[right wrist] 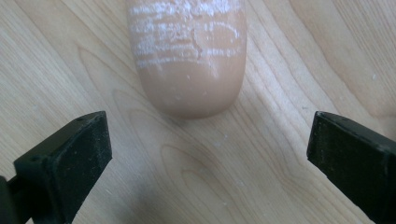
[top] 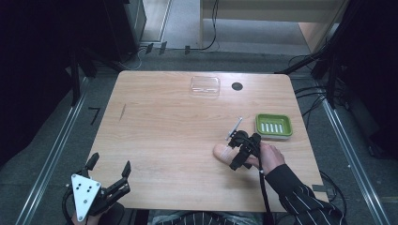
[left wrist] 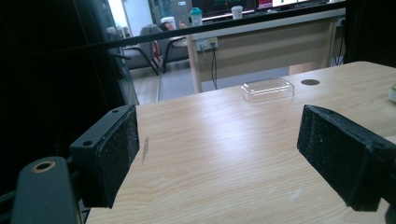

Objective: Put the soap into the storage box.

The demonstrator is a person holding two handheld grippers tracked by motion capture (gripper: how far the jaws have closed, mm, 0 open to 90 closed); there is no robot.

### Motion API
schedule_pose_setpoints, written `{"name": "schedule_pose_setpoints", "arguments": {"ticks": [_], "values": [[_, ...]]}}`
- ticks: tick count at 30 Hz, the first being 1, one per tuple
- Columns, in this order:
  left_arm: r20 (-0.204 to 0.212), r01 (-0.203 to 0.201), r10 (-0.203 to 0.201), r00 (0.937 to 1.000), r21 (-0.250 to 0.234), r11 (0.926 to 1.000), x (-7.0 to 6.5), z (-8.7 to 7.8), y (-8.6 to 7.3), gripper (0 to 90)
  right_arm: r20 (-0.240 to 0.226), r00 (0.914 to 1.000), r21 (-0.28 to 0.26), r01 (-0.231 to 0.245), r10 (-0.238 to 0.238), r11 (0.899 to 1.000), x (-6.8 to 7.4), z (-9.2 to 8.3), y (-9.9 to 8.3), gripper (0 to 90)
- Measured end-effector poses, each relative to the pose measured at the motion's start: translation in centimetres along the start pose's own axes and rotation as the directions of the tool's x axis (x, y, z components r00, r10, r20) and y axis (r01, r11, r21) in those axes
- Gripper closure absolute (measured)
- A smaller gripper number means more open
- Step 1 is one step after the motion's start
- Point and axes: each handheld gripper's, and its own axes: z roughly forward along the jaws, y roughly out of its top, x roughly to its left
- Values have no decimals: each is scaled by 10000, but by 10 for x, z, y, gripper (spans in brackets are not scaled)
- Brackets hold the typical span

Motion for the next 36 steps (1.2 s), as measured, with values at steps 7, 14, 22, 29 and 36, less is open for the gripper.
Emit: {"name": "schedule_pose_setpoints", "arguments": {"ticks": [7,14,22,29,36], "values": [[36,-32,32,10000,18,10000,-1,0,0,133,-125,9999,-52,54,-55,10000,0,1,11,0],[18,-13,13,10000,9,10000,0,0,0,133,-356,9993,156,130,-125,9998,0,6,22,0],[7,-1,1,10000,10,10000,0,0,0,133,-510,9983,252,300,-287,9992,-1,11,32,0],[19,-25,25,10000,12,10000,0,0,0,133,-570,9974,367,472,-451,9982,0,15,40,7],[24,-5,5,10000,15,10000,0,0,0,134,-640,9956,539,725,-690,9959,0,22,49,62]]}}
